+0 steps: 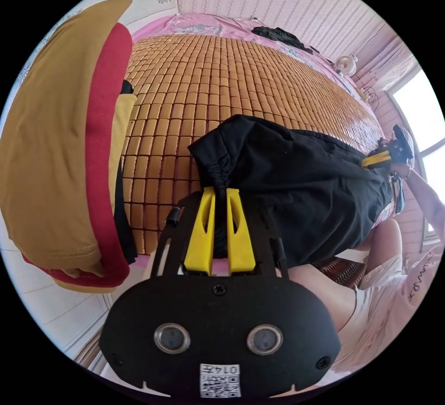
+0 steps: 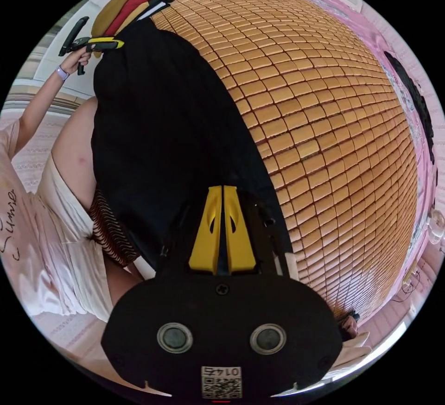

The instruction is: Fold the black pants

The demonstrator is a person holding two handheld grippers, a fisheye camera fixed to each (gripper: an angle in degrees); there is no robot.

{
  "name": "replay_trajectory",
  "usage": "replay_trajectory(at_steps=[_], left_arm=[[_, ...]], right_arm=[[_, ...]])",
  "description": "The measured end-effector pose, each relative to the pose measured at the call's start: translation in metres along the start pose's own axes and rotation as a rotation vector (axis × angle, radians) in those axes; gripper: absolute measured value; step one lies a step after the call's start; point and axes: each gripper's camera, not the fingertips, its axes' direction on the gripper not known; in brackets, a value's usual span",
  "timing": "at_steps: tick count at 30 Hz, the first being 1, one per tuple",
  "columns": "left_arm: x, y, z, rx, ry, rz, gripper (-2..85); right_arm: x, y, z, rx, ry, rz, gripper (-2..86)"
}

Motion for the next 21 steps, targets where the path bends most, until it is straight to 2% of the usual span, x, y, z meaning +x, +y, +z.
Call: replay_trajectory(at_steps=[7, 11, 14, 19, 21], left_arm=[[0.028, -0.008, -0.020, 0.024, -0.002, -0.020, 4.3], [0.044, -0.018, -0.027, 0.031, -0.017, -0.076, 7.0], [0.054, -0.017, -0.037, 0.036, -0.014, -0.109, 9.7], [0.089, 0.001, -0.103, 0.145, -0.174, -0.119, 9.2], [0.135, 0.009, -0.142, 0.201, -0.267, -0.010, 7.3]], right_arm=[[0.011, -0.005, -0.036, 0.145, 0.080, 0.029, -0.5], [0.029, -0.021, -0.010, 0.135, 0.032, 0.119, -0.5], [0.024, -0.030, -0.003, 0.147, 0.082, 0.140, -0.4], [0.016, -0.028, -0.010, 0.148, 0.205, 0.161, -0.6], [0.013, -0.021, -0.023, 0.184, 0.222, 0.180, -0.6]])
